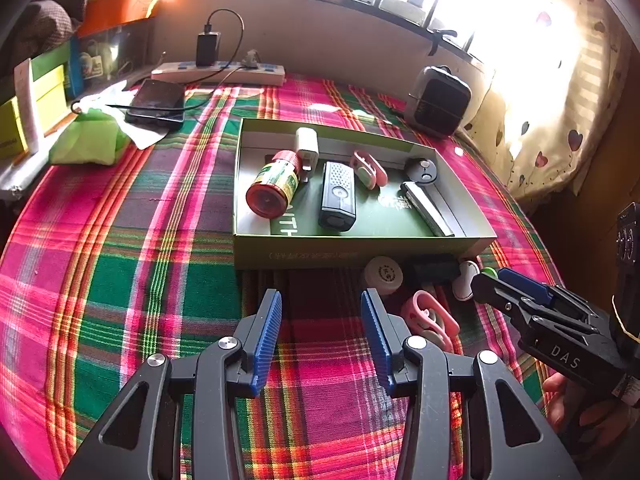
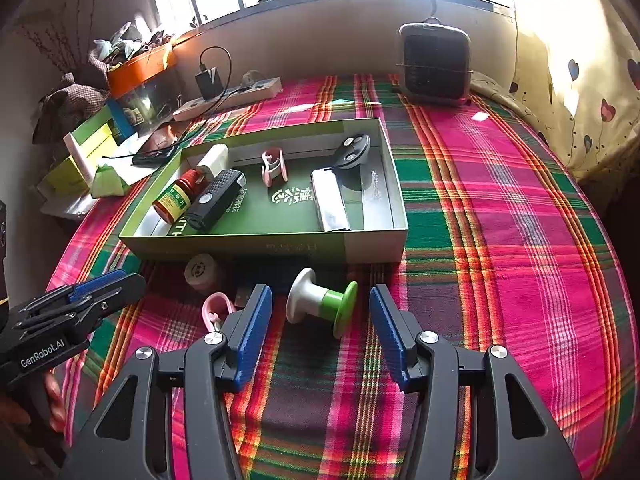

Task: Organize rigid objects
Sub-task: 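Withdraw both open grippers from the tray toward the remaining items, then grasp the white-green spool with the right gripper while the left approaches the white disc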

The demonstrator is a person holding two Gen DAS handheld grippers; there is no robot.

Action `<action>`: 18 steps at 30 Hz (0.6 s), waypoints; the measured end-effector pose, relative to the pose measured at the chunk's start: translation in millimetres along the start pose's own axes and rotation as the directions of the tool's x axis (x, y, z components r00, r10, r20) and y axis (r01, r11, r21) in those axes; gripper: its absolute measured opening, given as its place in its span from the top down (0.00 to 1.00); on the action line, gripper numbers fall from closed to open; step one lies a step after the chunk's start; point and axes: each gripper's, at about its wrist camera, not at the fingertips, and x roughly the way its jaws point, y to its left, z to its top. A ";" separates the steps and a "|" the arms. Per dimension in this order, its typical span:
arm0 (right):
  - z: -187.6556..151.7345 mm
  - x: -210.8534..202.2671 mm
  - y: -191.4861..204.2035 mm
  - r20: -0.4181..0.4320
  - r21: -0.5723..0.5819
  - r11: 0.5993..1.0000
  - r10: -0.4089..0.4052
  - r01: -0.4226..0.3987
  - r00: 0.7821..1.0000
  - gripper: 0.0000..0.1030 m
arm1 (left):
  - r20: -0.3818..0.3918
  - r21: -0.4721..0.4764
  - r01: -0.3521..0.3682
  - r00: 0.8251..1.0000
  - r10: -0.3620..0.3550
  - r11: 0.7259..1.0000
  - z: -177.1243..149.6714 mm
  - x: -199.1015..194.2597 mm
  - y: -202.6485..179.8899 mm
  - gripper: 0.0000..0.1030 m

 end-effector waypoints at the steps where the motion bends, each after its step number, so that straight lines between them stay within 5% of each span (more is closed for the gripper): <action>1: 0.2 1.2 0.5 -0.002 0.001 1.000 -0.004 0.004 1.000 0.49 | -0.002 -0.001 0.002 1.000 -0.002 1.000 -0.4 0.4 0.8 0.61; 18: 0.8 15.2 -5.1 -0.038 0.042 0.997 -0.070 0.072 0.997 0.49 | -0.035 -0.001 0.028 0.999 -0.028 1.000 -1.8 10.1 6.9 0.61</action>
